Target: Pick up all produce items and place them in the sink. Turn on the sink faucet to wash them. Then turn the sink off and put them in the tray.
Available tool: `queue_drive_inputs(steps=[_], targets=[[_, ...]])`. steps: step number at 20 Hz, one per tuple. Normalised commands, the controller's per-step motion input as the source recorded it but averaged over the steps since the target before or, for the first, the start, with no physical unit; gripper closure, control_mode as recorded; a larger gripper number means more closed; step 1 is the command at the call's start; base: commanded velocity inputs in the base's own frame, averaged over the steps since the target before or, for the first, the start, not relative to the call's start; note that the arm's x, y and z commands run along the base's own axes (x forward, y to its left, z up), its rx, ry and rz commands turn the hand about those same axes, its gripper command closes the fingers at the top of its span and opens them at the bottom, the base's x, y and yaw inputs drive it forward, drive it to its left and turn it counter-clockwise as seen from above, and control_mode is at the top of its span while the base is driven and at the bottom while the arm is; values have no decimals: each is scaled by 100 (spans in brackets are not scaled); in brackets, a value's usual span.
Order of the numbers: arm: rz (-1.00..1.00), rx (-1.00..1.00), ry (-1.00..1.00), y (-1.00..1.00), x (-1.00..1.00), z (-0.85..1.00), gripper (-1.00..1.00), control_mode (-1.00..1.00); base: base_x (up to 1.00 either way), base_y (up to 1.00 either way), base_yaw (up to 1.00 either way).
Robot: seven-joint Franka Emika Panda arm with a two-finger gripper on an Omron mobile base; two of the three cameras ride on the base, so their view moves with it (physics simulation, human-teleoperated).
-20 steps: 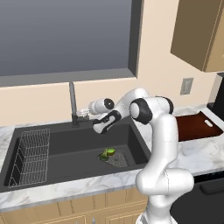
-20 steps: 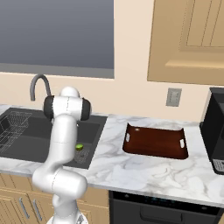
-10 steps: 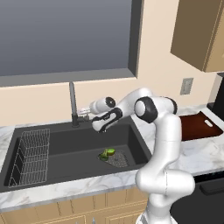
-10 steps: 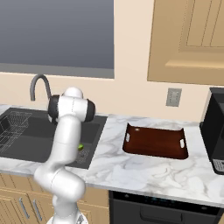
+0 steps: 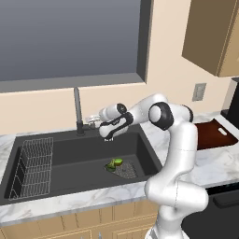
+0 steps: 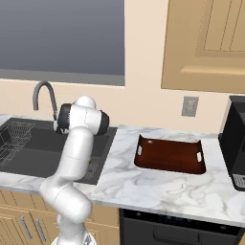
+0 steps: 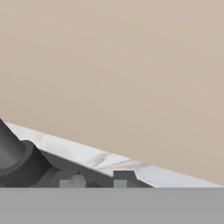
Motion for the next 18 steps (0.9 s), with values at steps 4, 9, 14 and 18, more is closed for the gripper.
queue_drive_inputs(steps=[4,9,14,18], targets=[[0,0,0,-45,0,-34,100,-100,0,0,0],[0,0,0,-43,0,-39,100,-100,0,0,0],[0,0,0,-29,0,-24,100,-100,0,0,0],[0,0,0,0,0,0,100,-100,0,0,0]])
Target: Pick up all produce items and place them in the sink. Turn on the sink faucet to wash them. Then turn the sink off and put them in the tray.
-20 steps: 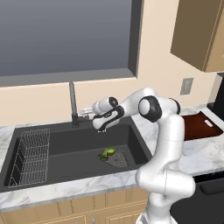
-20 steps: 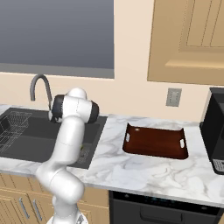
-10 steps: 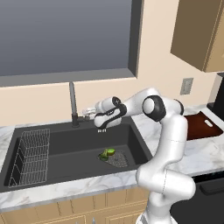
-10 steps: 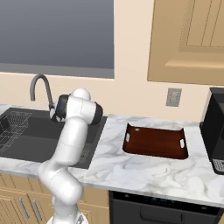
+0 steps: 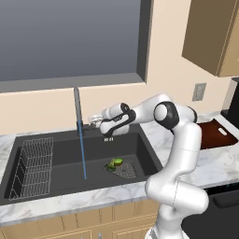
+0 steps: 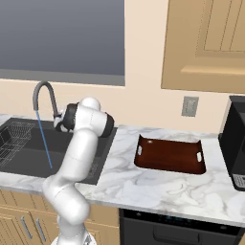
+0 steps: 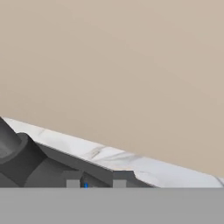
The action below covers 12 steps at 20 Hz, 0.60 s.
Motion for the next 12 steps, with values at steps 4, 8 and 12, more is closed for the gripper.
queue_drive_inputs(steps=[4,8,12], targets=[[0,0,-6,8,0,0,100,-100,0,0,0],[0,0,-8,24,2,0,100,-100,0,0,0],[2,0,-7,36,9,0,100,-100,0,0,0]])
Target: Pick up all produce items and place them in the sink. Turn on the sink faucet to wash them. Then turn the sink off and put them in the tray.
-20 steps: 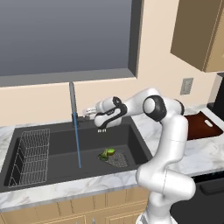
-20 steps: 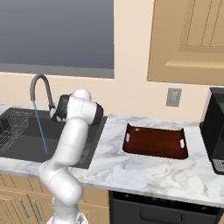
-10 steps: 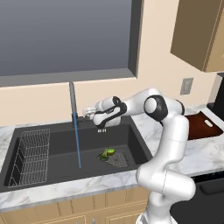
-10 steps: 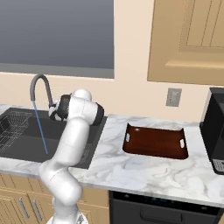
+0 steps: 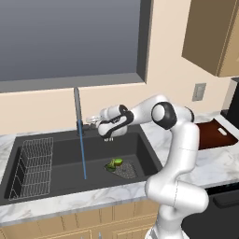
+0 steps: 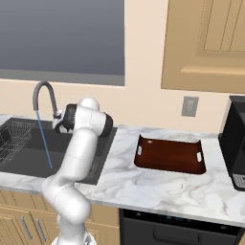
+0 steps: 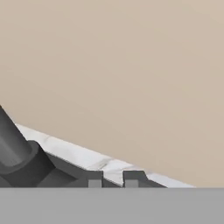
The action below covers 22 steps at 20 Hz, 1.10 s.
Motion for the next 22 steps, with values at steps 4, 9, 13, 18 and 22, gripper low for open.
queue_drive_inputs(steps=[4,9,13,18,22], targets=[[3,0,-1,41,16,2,100,-100,0,0,0],[4,0,0,43,19,4,100,-100,0,0,0],[4,0,0,48,15,0,100,-100,0,0,0],[1,-1,-1,30,1,0,100,-100,0,0,0],[0,0,-2,5,-8,0,100,-100,0,0,0]])
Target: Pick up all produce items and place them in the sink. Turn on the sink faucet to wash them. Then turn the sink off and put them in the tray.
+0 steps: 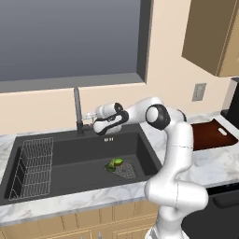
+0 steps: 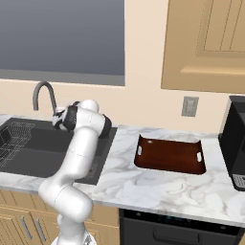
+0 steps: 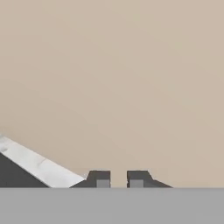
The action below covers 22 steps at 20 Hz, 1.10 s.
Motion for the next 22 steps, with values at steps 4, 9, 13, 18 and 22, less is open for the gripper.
queue_drive_inputs(steps=[4,9,13,18,22], targets=[[0,0,-1,0,-4,0,-100,-100,0,0,0],[0,0,-3,-1,-2,12,-100,-100,0,0,0],[0,0,0,-3,-1,31,-100,-100,0,0,0],[-5,-1,0,-1,-4,47,-100,-100,0,0,0],[-7,0,0,-9,-21,39,-100,-100,0,0,0]])
